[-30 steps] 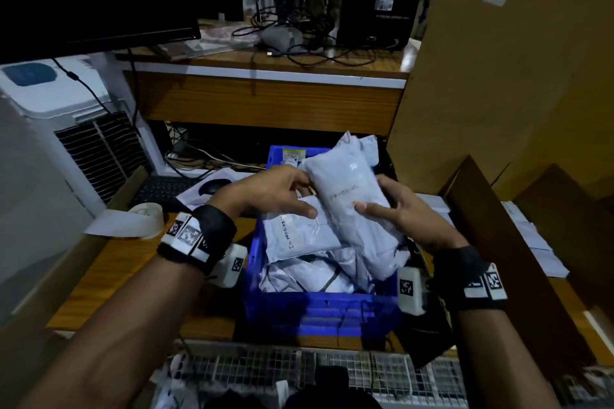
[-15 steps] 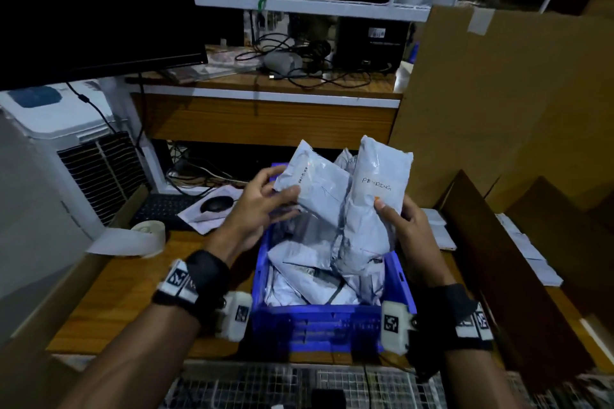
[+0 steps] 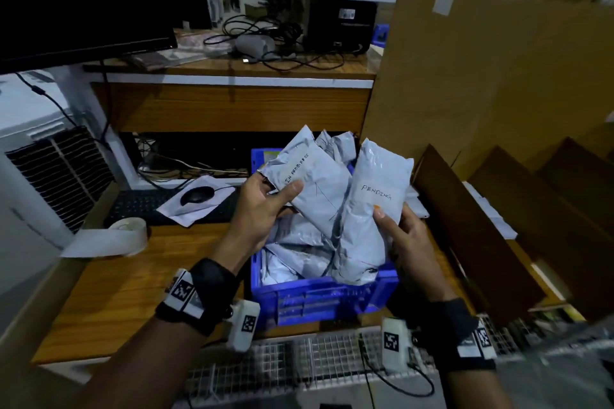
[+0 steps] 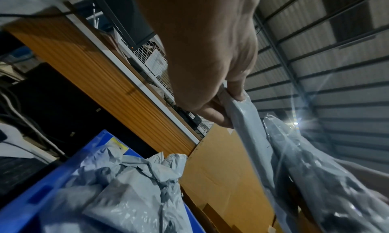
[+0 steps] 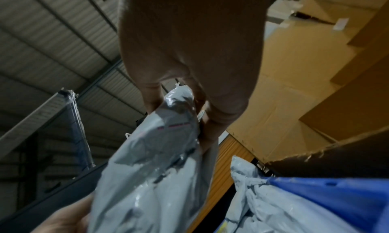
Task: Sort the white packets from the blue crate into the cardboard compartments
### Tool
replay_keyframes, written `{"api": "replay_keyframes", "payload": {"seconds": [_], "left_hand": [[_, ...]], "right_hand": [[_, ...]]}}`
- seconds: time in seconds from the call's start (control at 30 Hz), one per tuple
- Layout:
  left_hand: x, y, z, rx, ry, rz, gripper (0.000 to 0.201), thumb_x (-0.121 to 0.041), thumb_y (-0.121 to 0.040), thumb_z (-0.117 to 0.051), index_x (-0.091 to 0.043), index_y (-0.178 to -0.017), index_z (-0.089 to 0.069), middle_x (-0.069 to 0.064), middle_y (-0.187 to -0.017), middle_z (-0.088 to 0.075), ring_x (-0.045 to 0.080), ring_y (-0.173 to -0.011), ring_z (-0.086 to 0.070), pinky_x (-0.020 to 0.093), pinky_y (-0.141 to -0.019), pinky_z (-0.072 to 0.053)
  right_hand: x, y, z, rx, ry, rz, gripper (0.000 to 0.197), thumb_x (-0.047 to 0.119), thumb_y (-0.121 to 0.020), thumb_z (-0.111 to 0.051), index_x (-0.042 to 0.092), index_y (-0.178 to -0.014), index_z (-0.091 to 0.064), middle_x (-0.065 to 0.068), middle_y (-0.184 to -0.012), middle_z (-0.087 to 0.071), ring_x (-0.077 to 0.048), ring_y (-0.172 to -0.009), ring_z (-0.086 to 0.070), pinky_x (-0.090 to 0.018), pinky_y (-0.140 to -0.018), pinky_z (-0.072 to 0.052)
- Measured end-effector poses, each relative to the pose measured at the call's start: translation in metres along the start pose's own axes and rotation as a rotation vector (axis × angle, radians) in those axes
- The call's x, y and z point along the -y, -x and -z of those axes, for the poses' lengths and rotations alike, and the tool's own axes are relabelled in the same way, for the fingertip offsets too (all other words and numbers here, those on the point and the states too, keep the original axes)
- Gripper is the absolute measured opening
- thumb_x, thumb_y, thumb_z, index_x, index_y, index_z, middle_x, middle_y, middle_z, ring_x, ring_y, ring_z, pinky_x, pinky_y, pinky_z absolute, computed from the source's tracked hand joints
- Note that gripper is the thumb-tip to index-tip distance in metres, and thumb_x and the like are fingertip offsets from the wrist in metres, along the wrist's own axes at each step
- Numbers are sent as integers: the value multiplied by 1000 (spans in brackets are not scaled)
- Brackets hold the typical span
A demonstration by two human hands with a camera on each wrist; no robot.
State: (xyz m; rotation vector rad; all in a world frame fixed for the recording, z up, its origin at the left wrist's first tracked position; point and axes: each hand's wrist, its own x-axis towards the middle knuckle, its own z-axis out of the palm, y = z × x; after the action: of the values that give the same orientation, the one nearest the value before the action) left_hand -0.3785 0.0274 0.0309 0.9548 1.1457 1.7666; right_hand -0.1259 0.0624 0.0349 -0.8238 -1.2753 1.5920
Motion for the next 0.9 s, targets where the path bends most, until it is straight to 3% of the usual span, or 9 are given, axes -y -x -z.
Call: {"api": "replay_keyframes", "payload": {"seconds": [0.1, 0.17, 0.23, 0.37, 0.5, 0.7, 0.77, 0.83, 0.9], "left_hand": [[7, 7, -6, 23, 21, 11, 48, -7, -91, -77, -3, -135, -60, 11, -123, -77, 33, -114, -74, 41, -80, -64], [14, 11, -10, 25, 19, 25, 50, -12, -88, -80, -9, -134, -60, 9, -123, -77, 31, -113, -75, 42, -81, -64], [21, 17, -16, 45, 6, 33, 46, -14, -91, -79, -14, -133, -61, 6, -124, -77, 29, -115, -74, 44, -85, -63], [29, 32, -36, 66, -22, 29, 36, -5, -99, -70, -19, -130, -63, -5, -120, -78, 16, -114, -74, 31, -88, -62], [31, 41, -60, 115, -72, 20, 40, -6, -101, -68, -17, -138, -59, 1, -126, -77, 22, -119, -72, 43, -98, -60], [39, 33, -115, 109, -122, 5, 40, -9, -100, -70, -12, -139, -60, 8, -125, -77, 28, -115, -74, 42, -91, -62], [49, 27, -137, 91, -160, -6, 39, -10, -100, -71, -13, -138, -61, 7, -122, -78, 26, -111, -75, 34, -82, -62], [61, 21, -157, 71, -209, -5, 36, -14, -100, -73, -16, -135, -63, 4, -119, -79, 25, -109, -76, 37, -82, -62], [73, 15, -173, 37, -262, 15, 34, -19, -99, -75, -23, -132, -65, 1, -118, -79, 23, -108, -76, 47, -90, -62]], "right_hand": [[11, 20, 4, -55, 58, 32, 32, 10, -104, -61, 12, -135, -62, -4, -123, -77, -22, -113, -75, -27, -80, -62], [17, 32, 11, -78, 142, 44, 33, 11, -103, -63, 12, -137, -61, -3, -124, -77, -21, -113, -75, -27, -81, -62], [23, 42, 21, -105, 244, 54, 36, 16, -102, -65, 13, -138, -62, -2, -125, -77, -22, -115, -74, -32, -86, -63], [34, 57, 43, -119, 318, 49, 39, 25, -101, -67, 16, -139, -63, 0, -130, -75, -21, -119, -72, -42, -96, -61], [39, 63, 69, -138, 333, 47, 35, 25, -101, -67, 14, -135, -65, -2, -129, -75, -24, -119, -72, -51, -98, -59], [49, 62, 138, -157, 325, 21, 38, 27, -100, -71, 22, -137, -62, -2, -130, -74, -25, -118, -72, -55, -98, -59], [54, 57, 169, -201, 352, 12, 40, 29, -99, -73, 26, -137, -58, -1, -130, -72, -17, -112, -74, -45, -91, -63], [65, 54, 197, -244, 402, -7, 40, 28, -99, -72, 30, -134, -54, 0, -128, -69, -10, -106, -73, -30, -81, -63], [73, 46, 224, -245, 469, -37, 41, 31, -99, -73, 35, -132, -50, 2, -128, -66, -15, -112, -69, -37, -89, -60]]}}
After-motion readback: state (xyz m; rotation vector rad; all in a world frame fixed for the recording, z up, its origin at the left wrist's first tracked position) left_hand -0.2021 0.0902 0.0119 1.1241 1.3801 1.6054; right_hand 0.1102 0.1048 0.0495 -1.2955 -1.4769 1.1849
